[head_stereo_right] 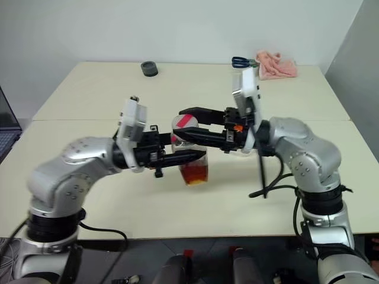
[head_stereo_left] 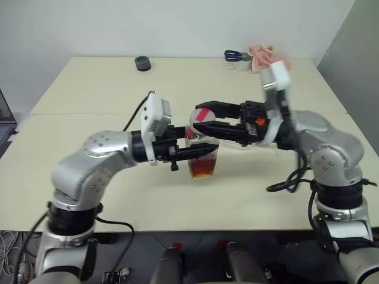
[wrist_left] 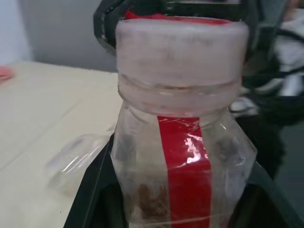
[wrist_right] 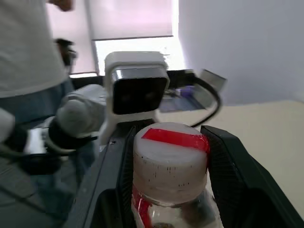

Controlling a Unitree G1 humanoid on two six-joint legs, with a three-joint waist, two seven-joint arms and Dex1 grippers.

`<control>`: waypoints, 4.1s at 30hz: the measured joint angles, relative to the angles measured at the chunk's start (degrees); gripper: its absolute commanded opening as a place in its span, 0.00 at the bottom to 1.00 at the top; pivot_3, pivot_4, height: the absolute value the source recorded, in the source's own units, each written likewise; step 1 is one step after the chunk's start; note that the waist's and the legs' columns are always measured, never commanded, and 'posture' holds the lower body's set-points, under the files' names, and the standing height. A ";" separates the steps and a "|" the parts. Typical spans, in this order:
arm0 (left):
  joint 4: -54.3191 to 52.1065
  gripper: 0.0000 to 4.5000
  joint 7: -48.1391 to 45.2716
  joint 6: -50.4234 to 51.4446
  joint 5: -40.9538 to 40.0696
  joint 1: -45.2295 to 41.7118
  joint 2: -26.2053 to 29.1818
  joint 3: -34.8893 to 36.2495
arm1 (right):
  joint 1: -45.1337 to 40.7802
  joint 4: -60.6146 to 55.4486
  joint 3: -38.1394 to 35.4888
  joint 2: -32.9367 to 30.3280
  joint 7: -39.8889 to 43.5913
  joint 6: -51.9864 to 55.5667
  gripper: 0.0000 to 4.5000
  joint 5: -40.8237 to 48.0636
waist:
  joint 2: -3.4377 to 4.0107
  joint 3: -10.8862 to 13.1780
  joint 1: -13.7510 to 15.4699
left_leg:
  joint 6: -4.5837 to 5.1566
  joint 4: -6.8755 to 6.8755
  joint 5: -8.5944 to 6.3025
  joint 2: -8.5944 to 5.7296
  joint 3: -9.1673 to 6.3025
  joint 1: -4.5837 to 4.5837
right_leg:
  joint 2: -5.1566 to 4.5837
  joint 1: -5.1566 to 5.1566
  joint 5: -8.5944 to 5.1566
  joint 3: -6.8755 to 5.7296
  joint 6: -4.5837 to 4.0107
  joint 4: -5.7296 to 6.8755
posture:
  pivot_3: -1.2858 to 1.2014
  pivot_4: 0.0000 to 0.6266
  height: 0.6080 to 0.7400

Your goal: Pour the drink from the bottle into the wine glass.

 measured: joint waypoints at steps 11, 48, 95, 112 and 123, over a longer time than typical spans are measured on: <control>1.78 0.41 -4.38 -1.77 1.52 -2.79 0.52 -4.19 | -0.93 3.88 0.42 -1.56 4.65 1.25 0.92 0.90 | 0.00 0.00 0.18 | -0.01 0.00 0.01 0.00 0.01 -0.02 | -0.02 -0.06 0.00 0.03 0.00 0.01 | 0.52 0.24 1.00; 3.86 0.41 14.76 -11.46 17.01 4.57 -10.78 -6.04 | 12.18 -14.71 0.72 6.06 -31.47 -1.08 0.40 -9.20 | -0.02 0.01 0.44 | -0.02 0.00 0.01 0.00 0.04 -0.02 | -0.02 -0.06 0.00 0.07 0.00 0.03 | 0.52 0.24 1.00; 4.35 0.41 12.80 -8.82 9.92 2.20 -9.31 -3.45 | 9.49 -10.03 -0.76 2.53 -25.63 -3.38 0.99 -7.91 | -0.02 0.03 0.48 | -0.02 0.01 0.01 0.00 0.05 -0.03 | -0.02 -0.06 0.00 0.07 -0.01 0.03 | 0.52 0.24 1.00; 4.36 0.41 12.71 -8.74 9.92 2.27 -9.27 -3.45 | 10.23 -9.89 -2.14 -0.15 -23.62 -2.98 0.99 -5.66 | -0.02 0.03 0.46 | -0.02 0.01 0.01 0.00 0.05 -0.03 | -0.02 -0.06 0.00 0.07 -0.01 0.04 | 0.52 0.24 1.00; 4.37 0.41 12.74 -8.75 9.93 2.23 -9.23 -3.44 | 9.32 -9.97 -2.15 1.52 -23.14 -1.91 0.99 -1.79 | -0.02 0.03 0.44 | -0.02 0.01 0.01 0.01 0.05 -0.02 | -0.01 -0.06 0.00 0.07 0.00 0.04 | 0.52 0.24 1.00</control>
